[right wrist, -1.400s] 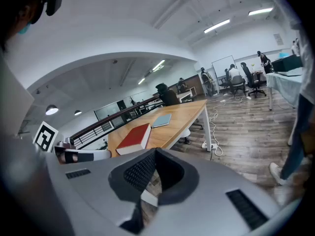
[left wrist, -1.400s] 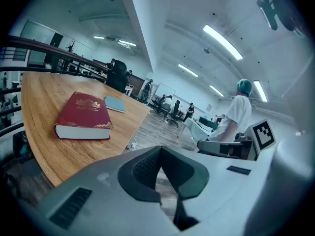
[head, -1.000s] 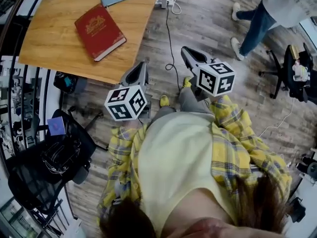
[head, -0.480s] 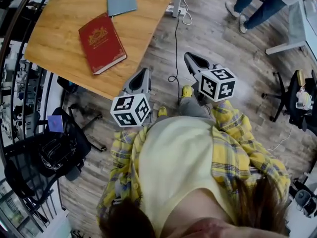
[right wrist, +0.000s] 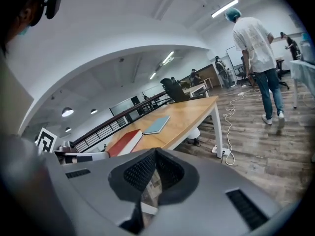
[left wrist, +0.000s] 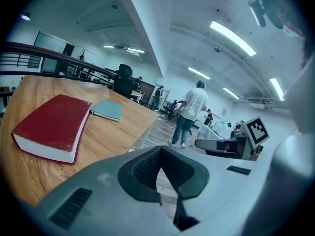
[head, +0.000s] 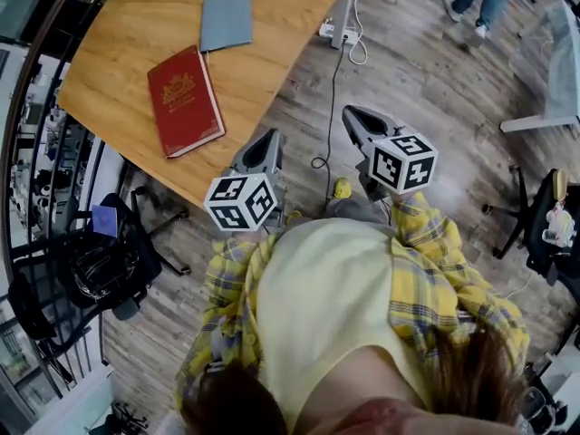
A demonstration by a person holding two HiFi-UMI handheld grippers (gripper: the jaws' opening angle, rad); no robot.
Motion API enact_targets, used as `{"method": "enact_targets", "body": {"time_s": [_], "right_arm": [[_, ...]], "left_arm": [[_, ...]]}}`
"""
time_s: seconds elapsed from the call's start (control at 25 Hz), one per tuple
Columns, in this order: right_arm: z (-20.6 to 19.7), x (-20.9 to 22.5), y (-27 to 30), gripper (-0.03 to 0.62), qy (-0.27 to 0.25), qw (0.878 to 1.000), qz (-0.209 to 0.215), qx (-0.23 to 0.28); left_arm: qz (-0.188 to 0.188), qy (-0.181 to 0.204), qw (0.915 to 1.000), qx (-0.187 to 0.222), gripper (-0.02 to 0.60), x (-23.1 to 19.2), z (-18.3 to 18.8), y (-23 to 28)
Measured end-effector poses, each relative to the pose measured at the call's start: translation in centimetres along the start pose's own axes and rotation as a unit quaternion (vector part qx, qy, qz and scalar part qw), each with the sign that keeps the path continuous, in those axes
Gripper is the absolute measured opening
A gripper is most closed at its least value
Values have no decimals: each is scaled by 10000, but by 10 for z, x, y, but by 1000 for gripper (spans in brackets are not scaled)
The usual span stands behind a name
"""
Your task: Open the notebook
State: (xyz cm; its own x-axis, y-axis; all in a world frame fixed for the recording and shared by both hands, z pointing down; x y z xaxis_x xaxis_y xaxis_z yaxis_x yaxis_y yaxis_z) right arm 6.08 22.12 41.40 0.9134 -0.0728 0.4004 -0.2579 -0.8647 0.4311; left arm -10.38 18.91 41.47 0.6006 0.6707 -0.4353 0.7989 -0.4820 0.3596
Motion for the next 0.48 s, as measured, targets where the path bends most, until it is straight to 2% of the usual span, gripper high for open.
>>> {"method": "enact_targets", "body": {"time_s": [0.2,0.32,0.48], "right_arm": [[9,19,4,64,-101,9993,345,-104],[13,33,6,64,-155,9985,491,-184],[17,44,11,64,-58,9981,577,-216]], "left_arm": [[331,9,9994,73,9,6,8,16],[372,-8,9992,159,11,16,13,27],[343,31,9994,29,11,24,14,40]]}}
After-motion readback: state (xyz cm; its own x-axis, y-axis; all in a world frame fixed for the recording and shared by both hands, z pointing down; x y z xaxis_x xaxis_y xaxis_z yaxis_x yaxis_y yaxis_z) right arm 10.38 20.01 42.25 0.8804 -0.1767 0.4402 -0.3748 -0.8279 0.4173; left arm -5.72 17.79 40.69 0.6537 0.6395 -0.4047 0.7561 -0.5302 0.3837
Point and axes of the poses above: the fingertips, and each gripper's own axes: y forward along the fingers, x to its right, z out of its top, the point moved 2 cm from there along -y, backward along the fingers, and after that the axes turned 3 degrees about -z, right-handed, at the moved point
